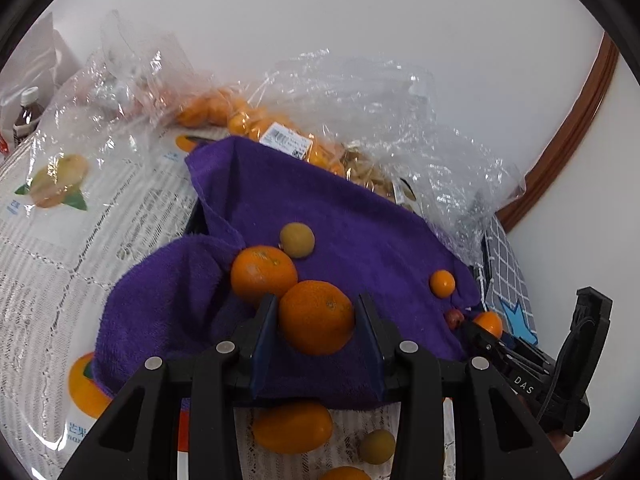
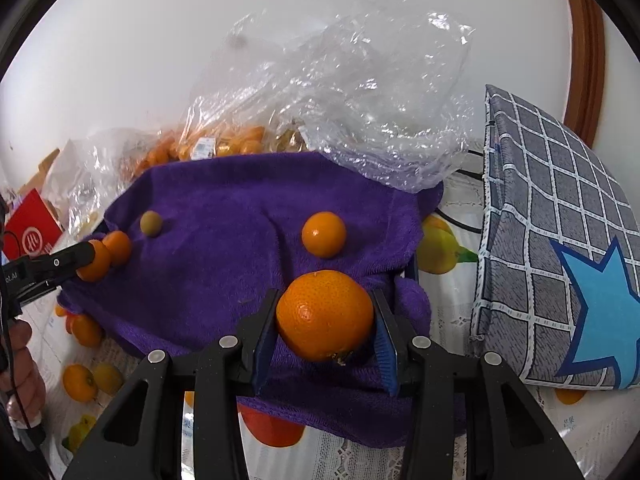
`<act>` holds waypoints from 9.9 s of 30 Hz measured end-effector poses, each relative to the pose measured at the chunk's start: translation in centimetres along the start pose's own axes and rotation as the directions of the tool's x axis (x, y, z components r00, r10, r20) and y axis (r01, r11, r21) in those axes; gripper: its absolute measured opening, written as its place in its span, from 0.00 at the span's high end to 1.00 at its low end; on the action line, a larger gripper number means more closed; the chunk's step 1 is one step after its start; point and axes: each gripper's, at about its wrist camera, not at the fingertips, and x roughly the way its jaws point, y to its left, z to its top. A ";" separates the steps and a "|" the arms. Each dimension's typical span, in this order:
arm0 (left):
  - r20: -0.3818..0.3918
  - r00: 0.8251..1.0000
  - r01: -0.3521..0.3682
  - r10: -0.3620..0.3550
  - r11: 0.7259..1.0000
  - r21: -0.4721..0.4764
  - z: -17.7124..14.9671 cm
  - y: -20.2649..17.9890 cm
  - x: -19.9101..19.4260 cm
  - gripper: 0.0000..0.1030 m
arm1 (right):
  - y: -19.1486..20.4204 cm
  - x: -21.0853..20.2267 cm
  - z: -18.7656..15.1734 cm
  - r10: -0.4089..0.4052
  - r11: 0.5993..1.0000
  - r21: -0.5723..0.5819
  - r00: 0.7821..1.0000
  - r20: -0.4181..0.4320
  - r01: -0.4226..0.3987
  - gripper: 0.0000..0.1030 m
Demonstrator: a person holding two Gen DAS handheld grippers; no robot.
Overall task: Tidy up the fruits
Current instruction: 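Carry both held large oranges up and over onto the purple towel, then open the right gripper to release its orange while the left gripper releases its orange, then grasp a small orange with the right gripper while the left gripper grasps an oval orange, then carry the small orange and oval orange up onto the purple towel, then open the right gripper to drop the small orange while the left gripper releases the oval orange, then move both open grippers back toward the loose fruits on the table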
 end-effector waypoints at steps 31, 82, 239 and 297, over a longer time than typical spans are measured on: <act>0.002 0.998 -0.059 0.060 0.990 0.129 -0.6 -1.6 0.7 0.63 | 0.4 -2.4 -0.1 -0.021 1.000 -0.011 0.995 0.096 0.022 0.45; 0.018 0.999 -0.036 0.034 0.988 0.151 -6.2 2.7 -7.4 0.47 | 9.0 -5.7 -7.7 0.157 0.981 -0.115 0.987 -0.028 -0.159 0.65; -0.203 0.946 -0.228 0.252 0.964 0.136 10.8 1.0 9.0 0.59 | -0.3 10.4 10.5 0.027 0.998 -0.049 0.975 -0.219 -0.039 0.53; -0.181 0.968 -0.117 0.172 0.954 0.277 -9.0 -5.0 -3.3 0.50 | 1.8 -16.3 -10.2 0.056 0.997 0.051 0.997 -0.045 -0.054 0.50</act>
